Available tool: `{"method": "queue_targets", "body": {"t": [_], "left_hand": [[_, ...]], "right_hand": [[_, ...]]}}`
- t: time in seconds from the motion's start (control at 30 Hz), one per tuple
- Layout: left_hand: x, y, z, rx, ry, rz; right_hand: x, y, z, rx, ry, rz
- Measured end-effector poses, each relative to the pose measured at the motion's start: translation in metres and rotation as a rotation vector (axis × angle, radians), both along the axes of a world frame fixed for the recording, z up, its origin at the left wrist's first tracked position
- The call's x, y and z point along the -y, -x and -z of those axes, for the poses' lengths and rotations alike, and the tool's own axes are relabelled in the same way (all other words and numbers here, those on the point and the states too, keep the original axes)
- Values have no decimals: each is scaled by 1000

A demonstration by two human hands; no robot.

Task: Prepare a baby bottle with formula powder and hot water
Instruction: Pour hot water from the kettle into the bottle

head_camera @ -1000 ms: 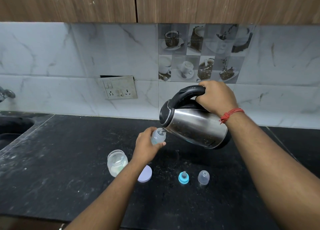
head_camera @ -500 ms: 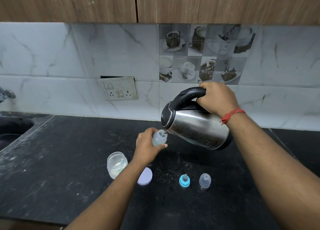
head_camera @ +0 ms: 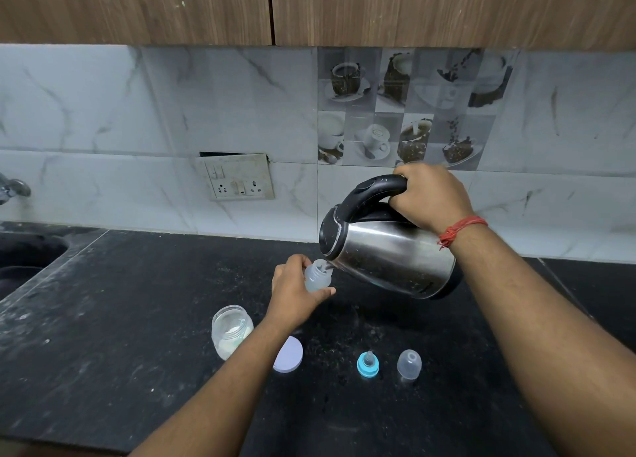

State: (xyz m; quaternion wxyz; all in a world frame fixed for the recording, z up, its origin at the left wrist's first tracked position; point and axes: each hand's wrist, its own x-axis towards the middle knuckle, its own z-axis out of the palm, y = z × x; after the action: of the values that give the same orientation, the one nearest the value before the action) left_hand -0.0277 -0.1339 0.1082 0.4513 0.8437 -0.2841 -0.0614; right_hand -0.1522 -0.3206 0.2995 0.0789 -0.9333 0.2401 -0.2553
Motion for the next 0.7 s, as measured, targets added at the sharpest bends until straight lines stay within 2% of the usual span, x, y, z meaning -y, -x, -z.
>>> {"method": "queue_targets", "body": {"t": [0.2, 0.7], "left_hand": [[-2, -1, 5, 46, 31, 44], [5, -6, 3, 16, 16, 35]], "right_hand": [[2, -1, -2, -3, -20, 5], [10, -8, -2, -6, 5, 12]]}}
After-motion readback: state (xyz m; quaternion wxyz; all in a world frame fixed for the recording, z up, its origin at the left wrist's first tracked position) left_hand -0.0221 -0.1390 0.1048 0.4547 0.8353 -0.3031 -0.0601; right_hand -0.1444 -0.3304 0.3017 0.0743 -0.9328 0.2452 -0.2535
